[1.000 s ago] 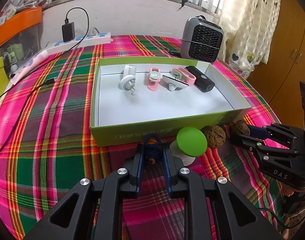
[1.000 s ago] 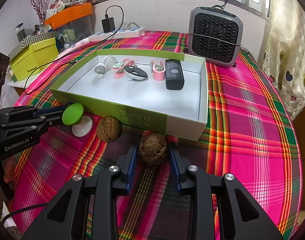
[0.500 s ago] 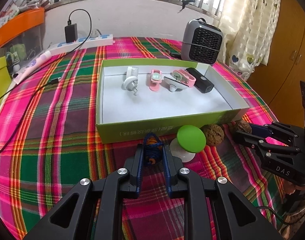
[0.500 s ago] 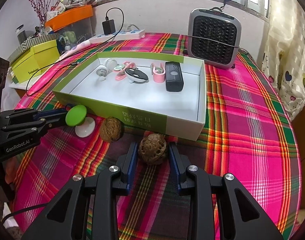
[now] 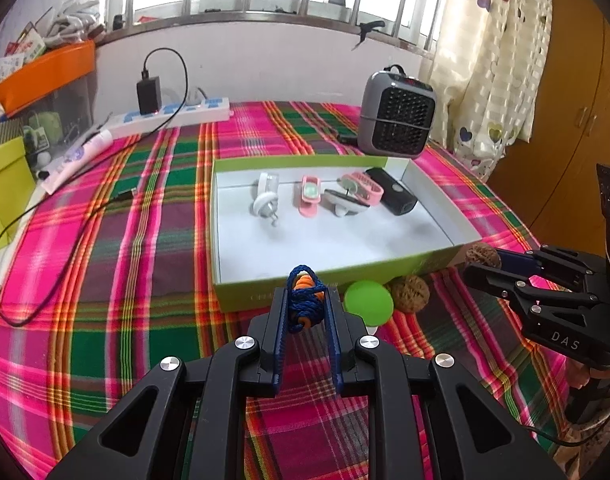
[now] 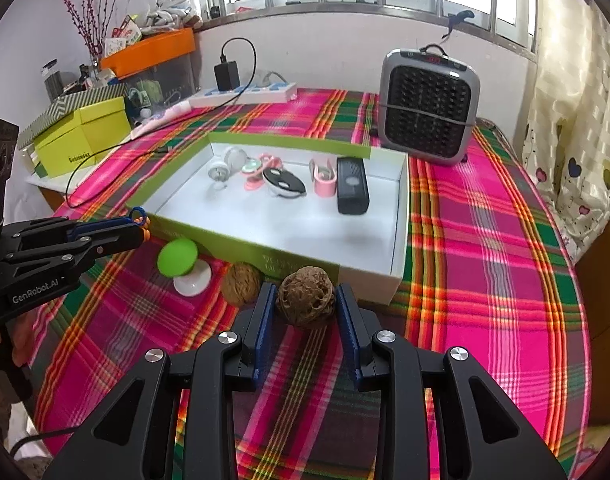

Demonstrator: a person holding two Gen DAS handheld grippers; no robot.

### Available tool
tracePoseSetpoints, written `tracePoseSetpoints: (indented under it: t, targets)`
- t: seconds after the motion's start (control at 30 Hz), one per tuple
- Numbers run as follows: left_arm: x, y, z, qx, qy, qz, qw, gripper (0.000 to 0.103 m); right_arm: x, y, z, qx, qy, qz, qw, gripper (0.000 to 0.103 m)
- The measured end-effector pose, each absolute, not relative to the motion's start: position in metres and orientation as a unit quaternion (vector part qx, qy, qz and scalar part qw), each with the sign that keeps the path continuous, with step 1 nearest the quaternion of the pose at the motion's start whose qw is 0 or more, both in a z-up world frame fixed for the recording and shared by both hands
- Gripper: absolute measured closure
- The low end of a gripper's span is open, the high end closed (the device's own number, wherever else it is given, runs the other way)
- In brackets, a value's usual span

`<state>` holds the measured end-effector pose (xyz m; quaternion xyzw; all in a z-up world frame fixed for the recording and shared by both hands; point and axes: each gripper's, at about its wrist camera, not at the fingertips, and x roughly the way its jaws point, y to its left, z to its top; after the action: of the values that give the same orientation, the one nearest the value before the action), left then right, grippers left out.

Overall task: Organize objects
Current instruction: 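Carry the blue rope toy and walnut in both tools into the green box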

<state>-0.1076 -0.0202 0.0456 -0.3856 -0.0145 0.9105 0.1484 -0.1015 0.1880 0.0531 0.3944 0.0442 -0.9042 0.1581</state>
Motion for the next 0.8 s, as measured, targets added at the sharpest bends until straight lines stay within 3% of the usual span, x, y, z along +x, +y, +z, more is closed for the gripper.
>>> tracePoseSetpoints:
  t: [0.8]
  targets:
    - [-0.153,-0.028,0.053,-0.390,-0.020,0.910,0.140,0.087,-0.160,0.150,0.062,0.406,0.049,-0.890,0.203,0.072]
